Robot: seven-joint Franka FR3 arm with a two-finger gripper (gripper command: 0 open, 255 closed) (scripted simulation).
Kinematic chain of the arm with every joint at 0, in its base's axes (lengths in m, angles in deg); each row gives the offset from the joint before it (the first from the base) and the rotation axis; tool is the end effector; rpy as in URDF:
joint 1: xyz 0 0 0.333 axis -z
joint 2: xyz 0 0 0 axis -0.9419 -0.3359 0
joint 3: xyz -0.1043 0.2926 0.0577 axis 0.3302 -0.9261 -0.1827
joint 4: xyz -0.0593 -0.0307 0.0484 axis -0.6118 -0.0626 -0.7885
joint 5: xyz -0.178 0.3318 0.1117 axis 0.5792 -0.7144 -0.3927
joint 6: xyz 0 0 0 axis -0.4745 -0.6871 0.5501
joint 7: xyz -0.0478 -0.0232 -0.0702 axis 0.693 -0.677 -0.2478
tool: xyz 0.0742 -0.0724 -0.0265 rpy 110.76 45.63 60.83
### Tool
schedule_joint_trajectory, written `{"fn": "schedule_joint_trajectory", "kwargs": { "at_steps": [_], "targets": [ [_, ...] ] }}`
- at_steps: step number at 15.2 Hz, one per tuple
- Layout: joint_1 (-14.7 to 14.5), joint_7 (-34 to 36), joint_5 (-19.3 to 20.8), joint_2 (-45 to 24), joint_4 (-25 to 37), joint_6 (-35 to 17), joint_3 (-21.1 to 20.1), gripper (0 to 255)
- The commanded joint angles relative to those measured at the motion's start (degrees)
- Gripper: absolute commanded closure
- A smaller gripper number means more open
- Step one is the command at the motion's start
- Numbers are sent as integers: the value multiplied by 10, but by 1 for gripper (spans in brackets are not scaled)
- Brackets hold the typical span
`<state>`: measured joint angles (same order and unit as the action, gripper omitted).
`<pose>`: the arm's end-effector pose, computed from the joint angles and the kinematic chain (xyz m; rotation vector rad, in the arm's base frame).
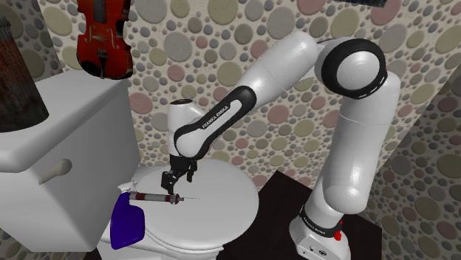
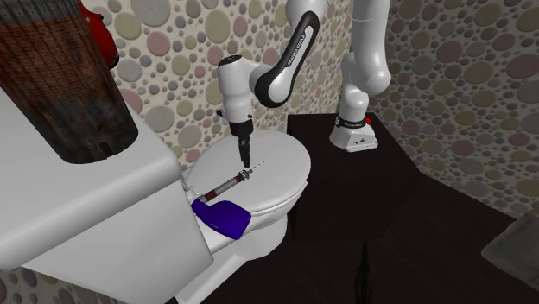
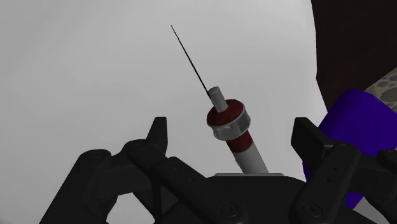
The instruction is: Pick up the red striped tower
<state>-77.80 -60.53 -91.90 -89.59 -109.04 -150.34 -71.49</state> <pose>0.4729 0.2276 0.2747 -3.0178 -0.0775 0.1168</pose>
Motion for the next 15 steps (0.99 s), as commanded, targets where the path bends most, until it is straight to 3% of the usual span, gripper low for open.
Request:
{"fn": "schedule_joint_trajectory", "kwargs": {
  "at_steps": [1,11,12,15],
  "targets": [
    [-7,16,12,-45,26,-20,2,0],
    [-20,26,31,-115,37,-78,13,0],
    [-19,26,31,-115,37,-79,13,255],
    [-19,26,31,-115,36,-79,13,255]
  ]
}}
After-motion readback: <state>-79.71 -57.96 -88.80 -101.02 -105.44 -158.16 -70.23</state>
